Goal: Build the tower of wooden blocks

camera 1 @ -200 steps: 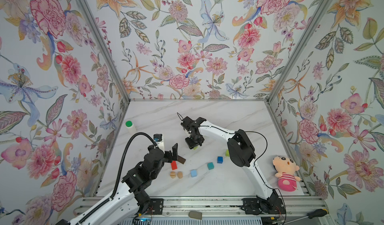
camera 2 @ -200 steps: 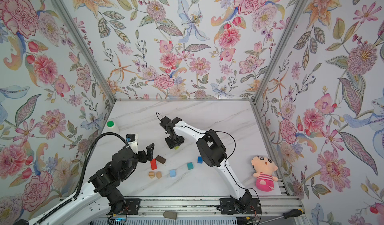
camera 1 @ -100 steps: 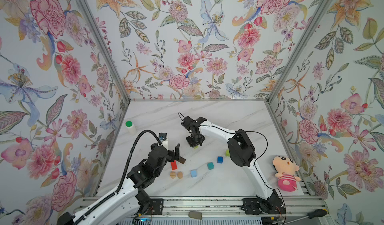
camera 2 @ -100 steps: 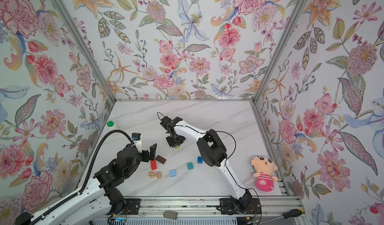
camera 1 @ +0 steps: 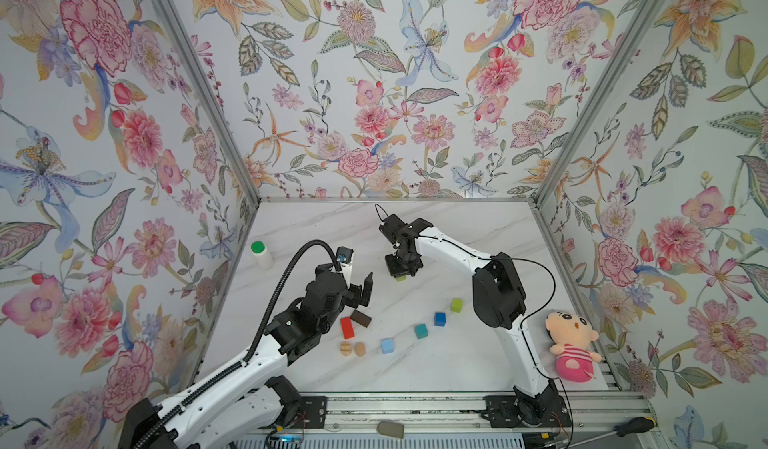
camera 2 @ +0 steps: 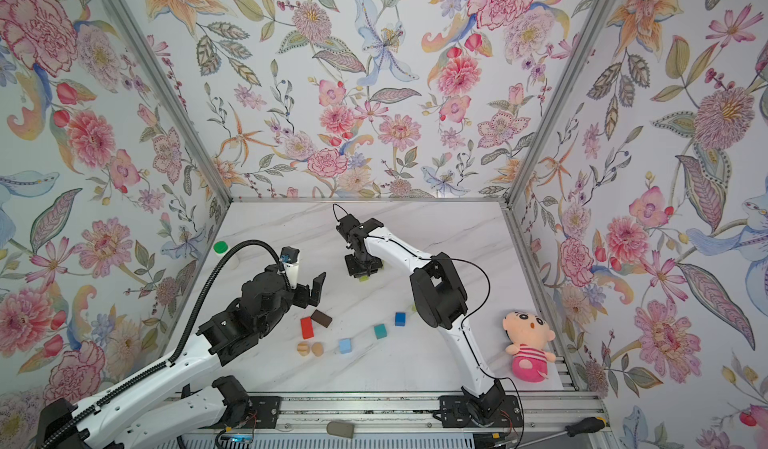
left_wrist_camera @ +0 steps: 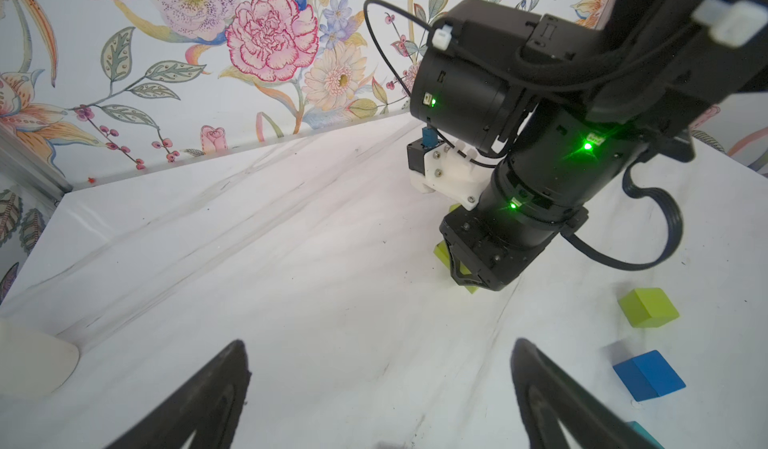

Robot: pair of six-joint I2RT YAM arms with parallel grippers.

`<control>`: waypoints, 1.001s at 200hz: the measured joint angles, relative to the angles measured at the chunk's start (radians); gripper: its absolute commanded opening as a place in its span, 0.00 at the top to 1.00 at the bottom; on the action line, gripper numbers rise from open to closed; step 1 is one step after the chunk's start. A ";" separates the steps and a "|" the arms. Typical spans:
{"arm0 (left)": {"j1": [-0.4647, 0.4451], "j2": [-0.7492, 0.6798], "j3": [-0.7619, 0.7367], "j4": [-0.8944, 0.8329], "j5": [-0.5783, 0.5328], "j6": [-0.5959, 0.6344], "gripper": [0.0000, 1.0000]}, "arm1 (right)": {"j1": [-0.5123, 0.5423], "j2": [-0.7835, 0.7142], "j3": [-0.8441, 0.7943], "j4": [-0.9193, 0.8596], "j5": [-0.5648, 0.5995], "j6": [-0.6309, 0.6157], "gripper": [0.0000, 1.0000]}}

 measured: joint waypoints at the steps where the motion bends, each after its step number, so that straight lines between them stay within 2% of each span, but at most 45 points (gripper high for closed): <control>1: 0.000 0.001 0.000 0.001 0.001 0.002 0.01 | -0.001 -0.001 0.000 0.000 0.000 0.001 0.80; 45: 0.000 0.099 0.034 0.051 0.008 0.017 0.01 | -0.065 -0.016 0.000 0.000 -0.017 -0.012 0.81; 113: 0.000 0.330 0.234 0.097 0.034 -0.021 0.01 | -0.261 -0.016 0.000 0.000 -0.037 -0.060 0.80; 200: 0.000 0.372 0.281 0.104 0.034 -0.021 0.01 | -0.274 0.067 0.018 -0.002 -0.038 -0.069 0.79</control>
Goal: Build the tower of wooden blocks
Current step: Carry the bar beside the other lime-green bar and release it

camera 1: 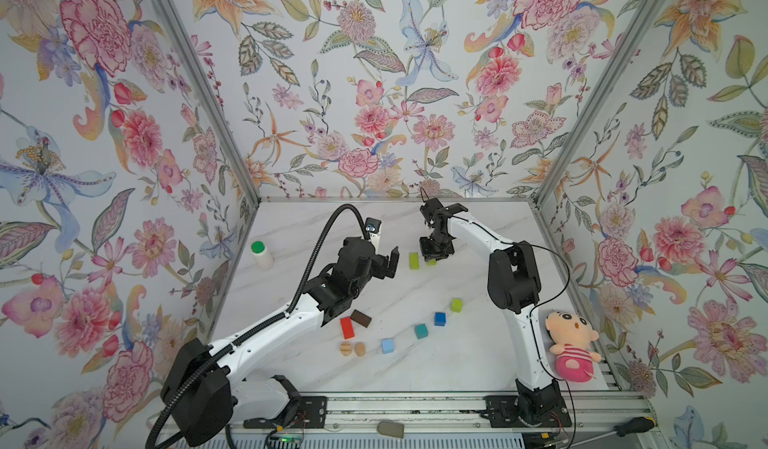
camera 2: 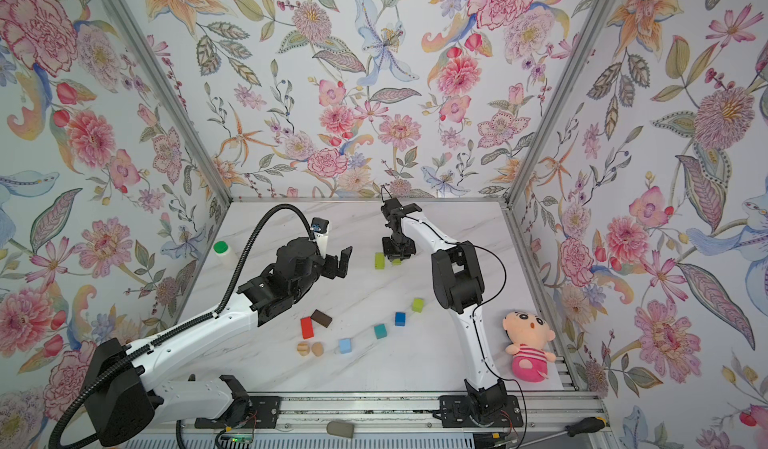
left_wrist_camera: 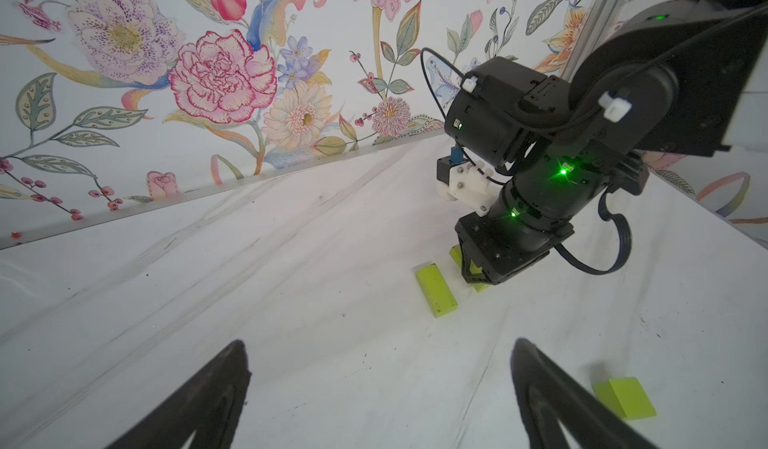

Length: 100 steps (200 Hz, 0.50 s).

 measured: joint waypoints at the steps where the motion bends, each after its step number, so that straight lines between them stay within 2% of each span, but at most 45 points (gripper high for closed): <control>1: 0.000 0.000 0.000 0.000 0.000 0.000 0.01 | 0.000 0.001 0.000 0.000 0.000 0.000 0.79; 100: 0.000 0.011 0.000 0.000 0.000 0.001 0.01 | -0.012 0.017 0.000 0.000 -0.020 0.000 0.58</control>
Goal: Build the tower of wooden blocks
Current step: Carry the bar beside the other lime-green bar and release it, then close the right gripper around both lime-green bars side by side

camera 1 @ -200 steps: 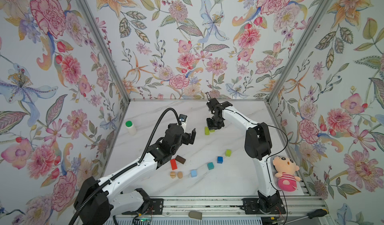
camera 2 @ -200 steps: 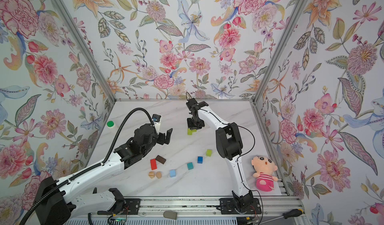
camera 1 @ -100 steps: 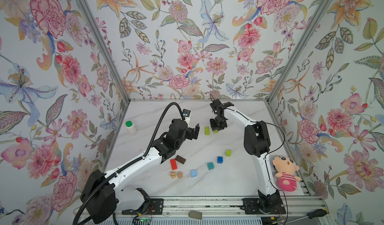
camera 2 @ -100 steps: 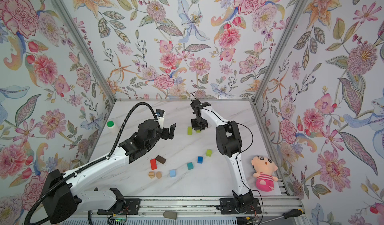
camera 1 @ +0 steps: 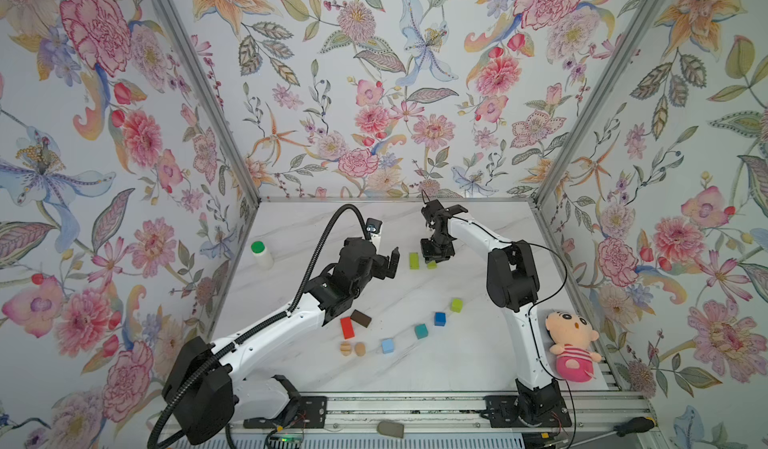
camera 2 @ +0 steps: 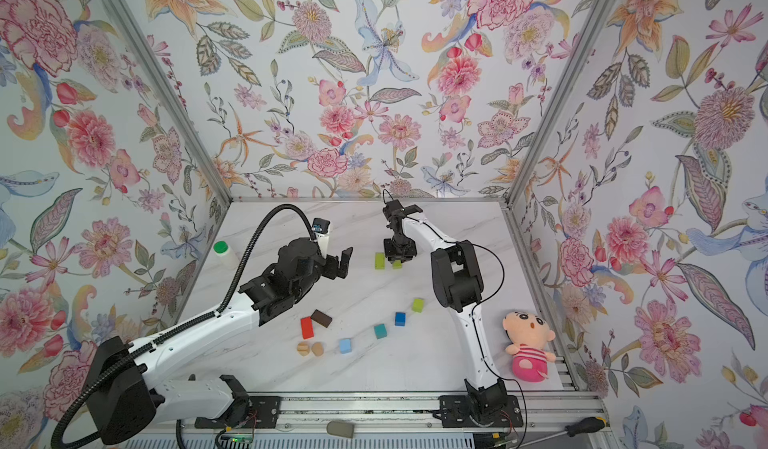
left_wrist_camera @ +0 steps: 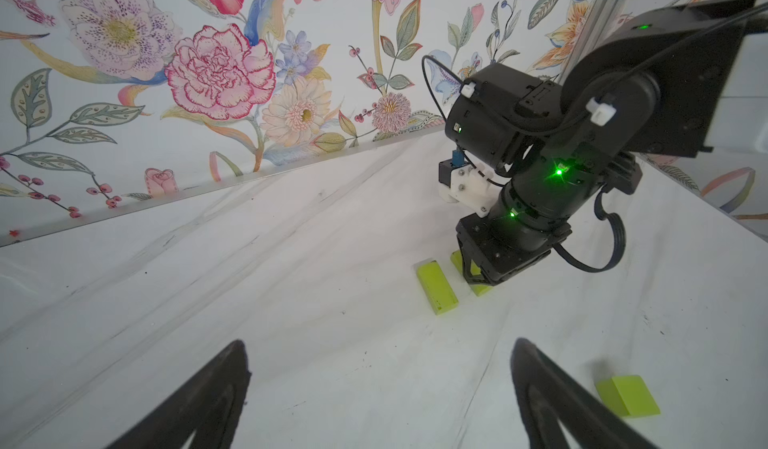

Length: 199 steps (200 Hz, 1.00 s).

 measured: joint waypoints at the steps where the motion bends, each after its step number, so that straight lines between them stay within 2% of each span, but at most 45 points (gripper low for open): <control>1: 0.000 0.000 0.000 0.000 0.000 0.000 0.01 | 0.000 0.000 0.000 0.000 -0.001 0.000 0.58; 26: 0.000 0.002 0.000 0.000 0.000 0.003 0.01 | -0.002 0.000 0.000 0.000 -0.014 0.003 0.52; 70: 0.000 0.002 0.000 0.001 0.000 0.004 0.01 | -0.002 0.000 0.000 0.000 -0.032 0.026 0.27; 171: 0.000 -0.038 -0.022 0.017 0.019 0.034 0.01 | 0.017 0.000 0.040 0.000 -0.048 0.084 0.15; 188: 0.002 -0.052 -0.031 0.017 0.022 0.037 0.01 | 0.026 0.000 0.060 0.000 -0.048 0.100 0.10; 191: 0.002 -0.054 -0.031 0.016 0.022 0.038 0.01 | 0.027 0.000 0.064 0.000 -0.048 0.101 0.02; 193: 0.002 -0.056 -0.032 0.016 0.022 0.038 0.01 | 0.028 0.000 0.065 0.000 -0.048 0.107 0.00; 199: 0.002 -0.060 -0.034 0.016 0.023 0.038 0.01 | 0.032 0.000 0.070 0.000 -0.044 0.117 0.01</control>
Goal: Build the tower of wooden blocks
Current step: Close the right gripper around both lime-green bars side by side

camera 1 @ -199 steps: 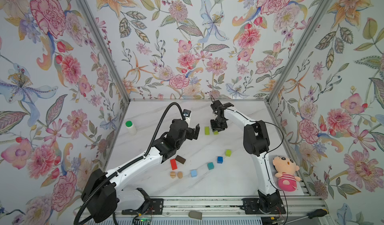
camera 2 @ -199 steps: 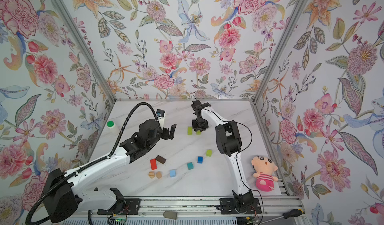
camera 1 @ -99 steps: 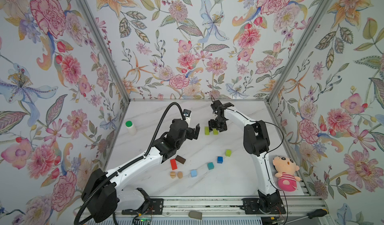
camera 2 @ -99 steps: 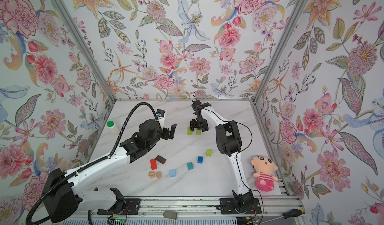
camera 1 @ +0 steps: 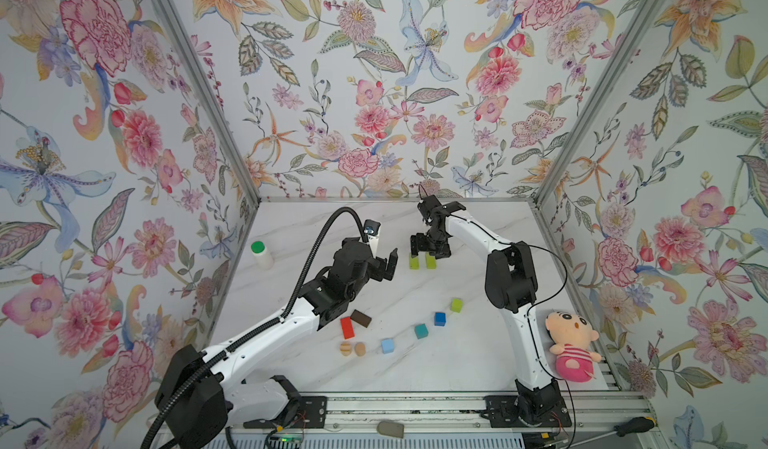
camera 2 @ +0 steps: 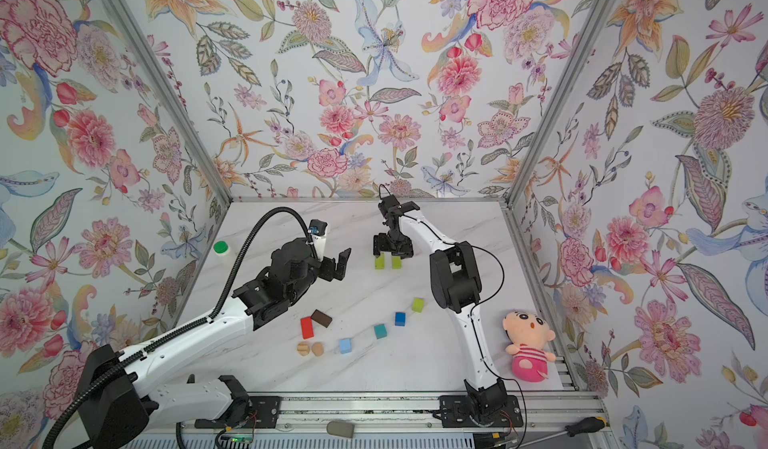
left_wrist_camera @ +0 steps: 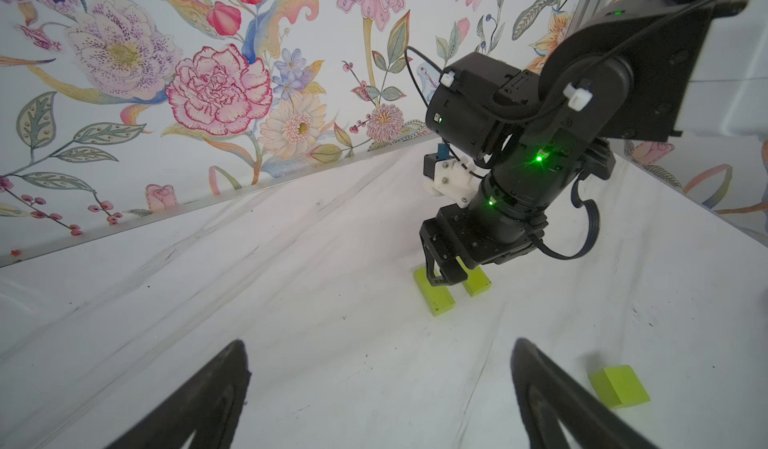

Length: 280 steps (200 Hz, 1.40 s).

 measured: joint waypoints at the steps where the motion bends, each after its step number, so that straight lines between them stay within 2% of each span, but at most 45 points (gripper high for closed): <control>1: 0.000 -0.001 0.000 0.000 0.000 0.000 0.01 | 0.001 0.000 0.001 0.000 0.000 0.004 0.01; 83: 0.027 -0.078 -0.049 -0.002 0.003 0.018 0.01 | 0.017 0.033 0.010 -0.008 0.055 0.070 0.01; 149: 0.051 -0.129 -0.072 -0.010 0.007 0.022 0.01 | 0.034 0.075 0.036 -0.010 0.082 0.076 0.00; 171: 0.058 -0.141 -0.079 -0.016 0.008 0.022 0.01 | 0.039 0.078 0.040 -0.011 0.088 0.076 0.04; 206: 0.062 -0.156 -0.090 -0.027 0.008 0.022 0.01 | 0.040 0.079 0.041 -0.014 0.091 0.077 0.13; 233: 0.065 -0.159 -0.092 -0.032 0.010 0.023 0.01 | 0.040 0.082 0.041 -0.018 0.098 0.085 0.44; 242: 0.066 -0.159 -0.092 -0.032 0.011 0.023 0.01 | 0.040 0.083 0.044 -0.021 0.103 0.077 0.50; 280: 0.069 -0.160 -0.092 -0.032 0.019 0.025 0.01 | 0.040 0.083 0.047 -0.023 0.106 0.079 0.53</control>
